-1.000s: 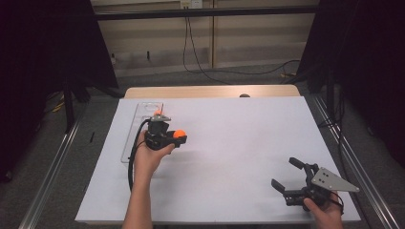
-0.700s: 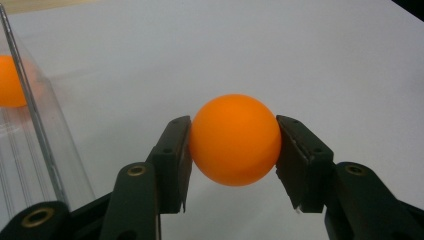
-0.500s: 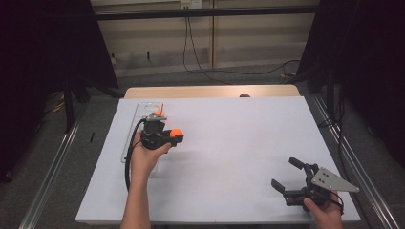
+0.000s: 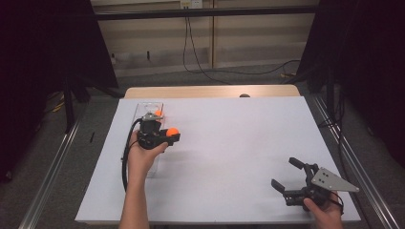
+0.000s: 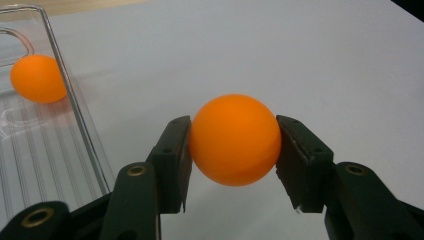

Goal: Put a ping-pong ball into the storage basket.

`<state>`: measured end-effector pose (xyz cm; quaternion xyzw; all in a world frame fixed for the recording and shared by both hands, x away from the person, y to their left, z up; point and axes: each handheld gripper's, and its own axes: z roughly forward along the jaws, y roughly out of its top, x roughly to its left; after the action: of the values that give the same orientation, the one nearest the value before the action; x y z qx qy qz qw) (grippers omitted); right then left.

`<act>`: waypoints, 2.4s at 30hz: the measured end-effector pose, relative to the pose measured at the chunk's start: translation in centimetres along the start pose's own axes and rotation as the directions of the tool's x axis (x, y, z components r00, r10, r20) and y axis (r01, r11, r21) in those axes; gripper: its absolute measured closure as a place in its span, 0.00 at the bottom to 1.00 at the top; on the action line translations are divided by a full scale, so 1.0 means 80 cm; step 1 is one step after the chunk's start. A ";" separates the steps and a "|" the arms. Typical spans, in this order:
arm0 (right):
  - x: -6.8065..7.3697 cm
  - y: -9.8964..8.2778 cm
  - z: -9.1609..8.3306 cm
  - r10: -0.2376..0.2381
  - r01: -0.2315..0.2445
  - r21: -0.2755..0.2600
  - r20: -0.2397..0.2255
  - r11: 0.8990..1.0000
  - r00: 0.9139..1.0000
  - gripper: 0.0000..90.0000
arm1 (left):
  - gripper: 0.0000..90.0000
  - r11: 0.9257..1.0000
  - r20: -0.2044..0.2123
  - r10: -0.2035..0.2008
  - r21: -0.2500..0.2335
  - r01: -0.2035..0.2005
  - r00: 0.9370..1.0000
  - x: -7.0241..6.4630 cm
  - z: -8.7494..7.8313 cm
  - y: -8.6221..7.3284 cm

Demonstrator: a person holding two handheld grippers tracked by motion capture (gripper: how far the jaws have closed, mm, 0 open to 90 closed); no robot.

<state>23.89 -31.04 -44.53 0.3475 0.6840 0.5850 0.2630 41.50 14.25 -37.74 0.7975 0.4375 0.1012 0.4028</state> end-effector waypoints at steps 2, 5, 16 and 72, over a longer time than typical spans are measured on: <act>0.000 0.000 0.000 0.000 0.000 0.000 0.000 1.000 1.000 0.02 | 0.57 1.000 -0.003 -0.008 -0.005 0.008 1.000 0.001 -0.001 0.000; 0.000 0.000 0.000 0.000 0.000 0.000 0.000 1.000 1.000 0.02 | 0.57 1.000 -0.012 -0.004 -0.006 0.003 1.000 0.003 -0.004 0.000; 0.000 0.000 0.000 -0.001 0.001 0.001 0.001 1.000 1.000 0.02 | 0.57 1.000 -0.037 -0.012 -0.019 0.011 0.999 0.013 -0.015 -0.002; -0.001 0.000 -0.001 0.006 -0.006 -0.001 0.008 1.000 1.000 0.02 | 0.27 0.980 -0.231 -0.110 -0.186 0.067 0.967 0.051 -0.062 -0.042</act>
<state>23.86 -31.18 -44.54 0.3518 0.6815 0.5848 0.2643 39.31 21.12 -37.70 0.7201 0.5076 0.2171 0.4203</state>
